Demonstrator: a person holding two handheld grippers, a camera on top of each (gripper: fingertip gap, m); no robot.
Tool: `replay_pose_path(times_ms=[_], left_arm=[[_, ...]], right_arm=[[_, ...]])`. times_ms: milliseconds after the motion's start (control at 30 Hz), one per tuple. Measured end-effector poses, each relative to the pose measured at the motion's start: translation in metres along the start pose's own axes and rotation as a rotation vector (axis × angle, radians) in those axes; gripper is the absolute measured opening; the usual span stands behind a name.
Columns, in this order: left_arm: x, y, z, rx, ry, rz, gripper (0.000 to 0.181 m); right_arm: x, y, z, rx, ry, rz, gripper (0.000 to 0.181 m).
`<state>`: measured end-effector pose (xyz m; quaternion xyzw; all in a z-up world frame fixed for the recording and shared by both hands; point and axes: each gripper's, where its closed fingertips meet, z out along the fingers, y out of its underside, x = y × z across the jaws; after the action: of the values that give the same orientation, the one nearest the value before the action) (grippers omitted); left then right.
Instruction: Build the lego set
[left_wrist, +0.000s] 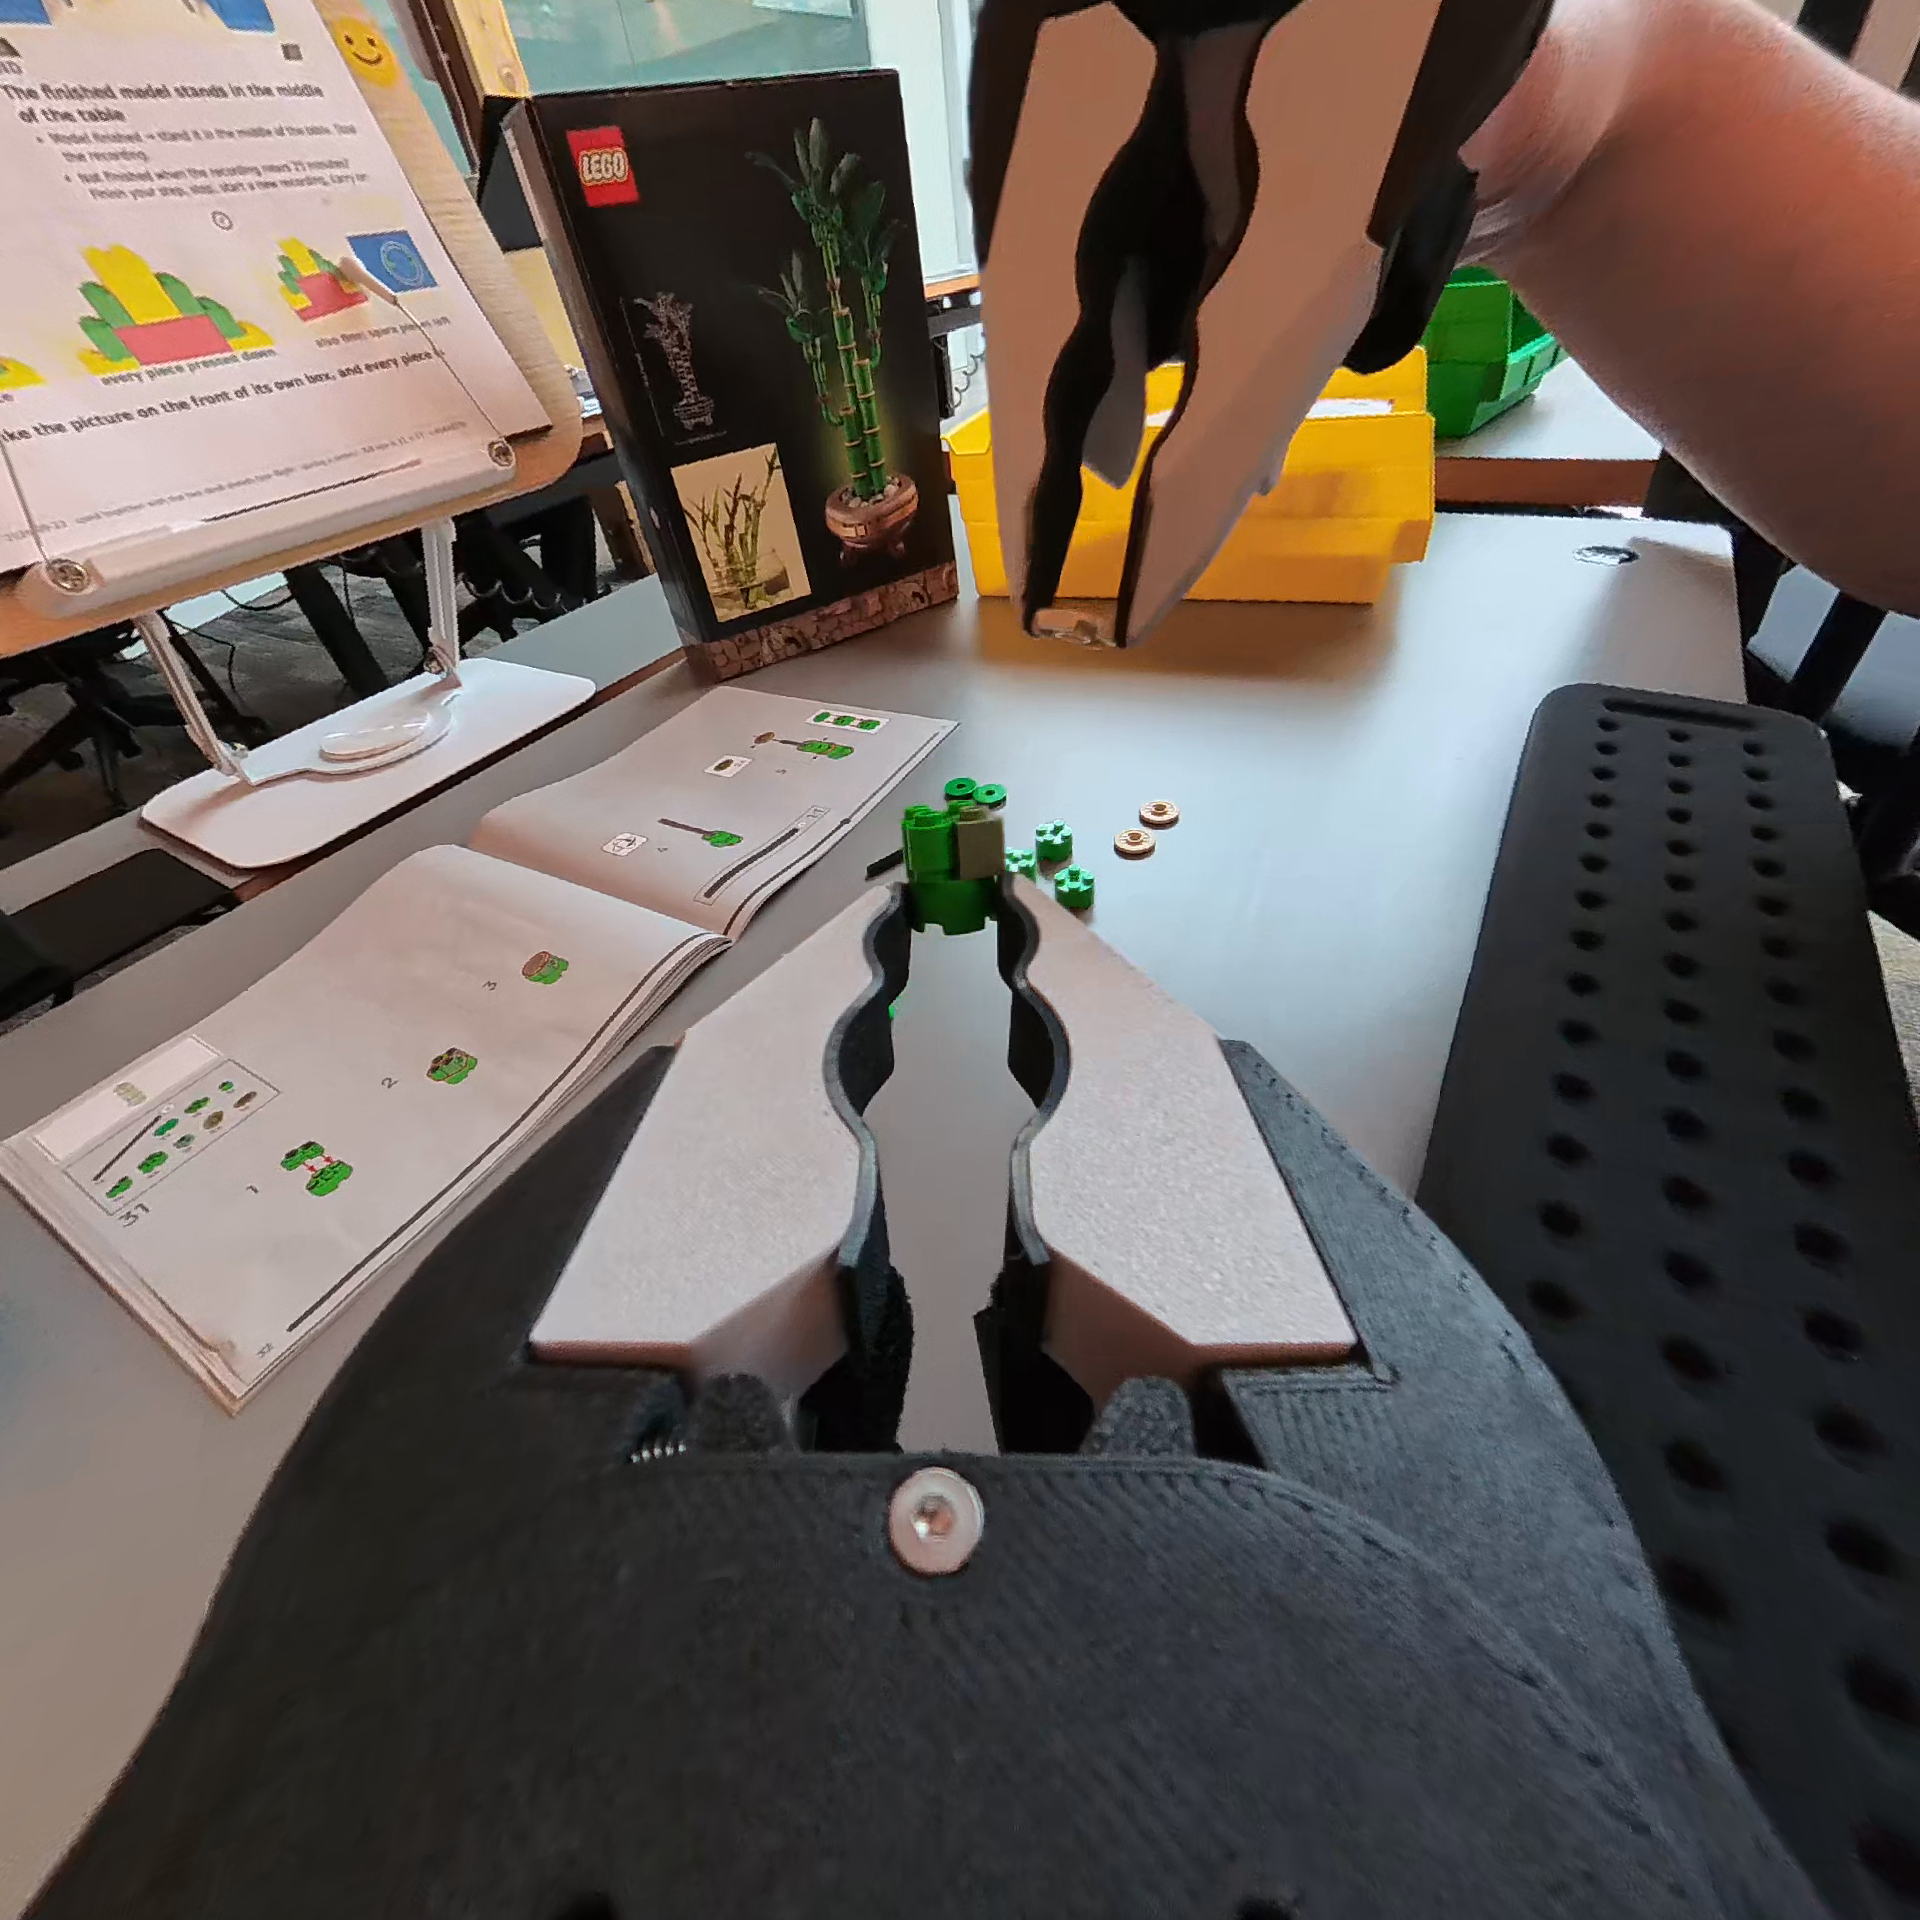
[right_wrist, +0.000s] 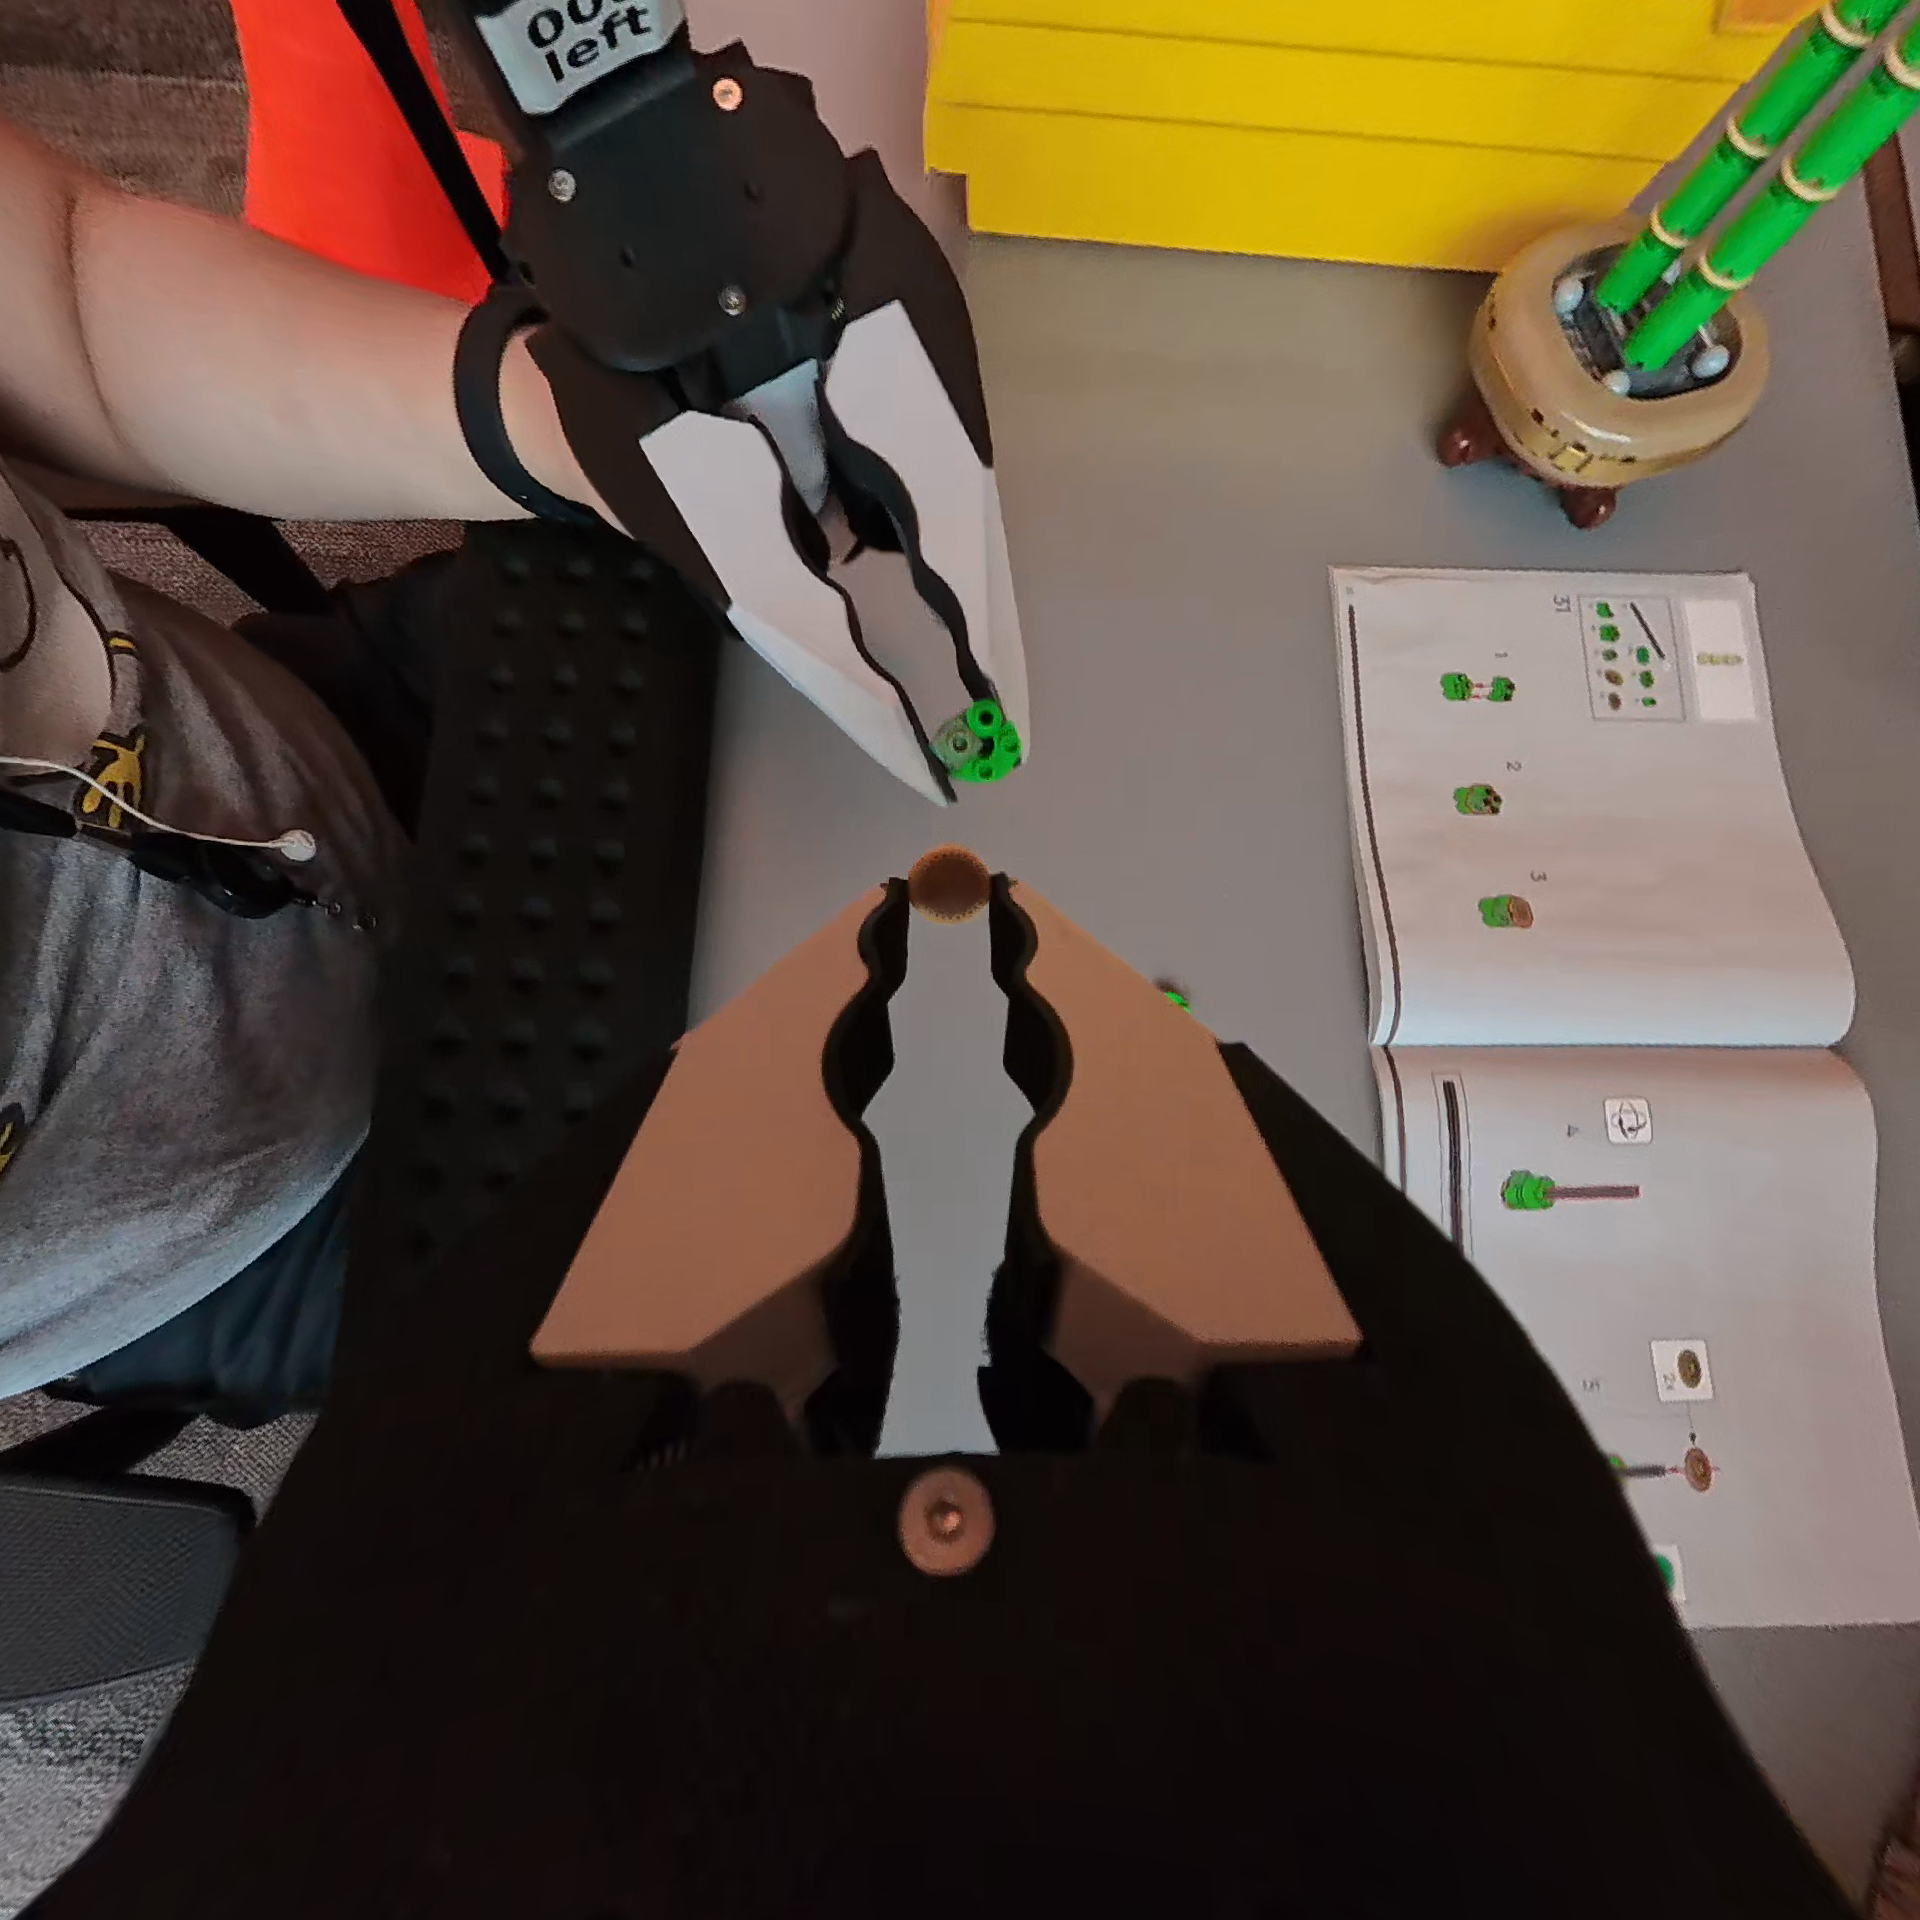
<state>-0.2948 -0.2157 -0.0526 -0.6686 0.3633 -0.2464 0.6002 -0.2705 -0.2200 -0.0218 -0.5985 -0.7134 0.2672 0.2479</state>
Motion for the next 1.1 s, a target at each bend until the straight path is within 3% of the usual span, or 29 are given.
replay_pose_path(times_ms=[267,567,1100], left_arm=[[0.012,-0.006,0.0,0.029,0.066,-0.011,0.015],[0.021,-0.01,-0.002,0.049,0.111,-0.001,0.014],[0.032,-0.02,-0.007,0.108,0.2,-0.039,0.015]], right_arm=[[-0.008,-0.017,0.01,-0.031,-0.043,-0.056,0.015],[-0.01,-0.015,0.021,-0.086,-0.075,-0.109,0.015],[-0.025,-0.017,0.014,-0.167,-0.215,-0.222,0.015]])
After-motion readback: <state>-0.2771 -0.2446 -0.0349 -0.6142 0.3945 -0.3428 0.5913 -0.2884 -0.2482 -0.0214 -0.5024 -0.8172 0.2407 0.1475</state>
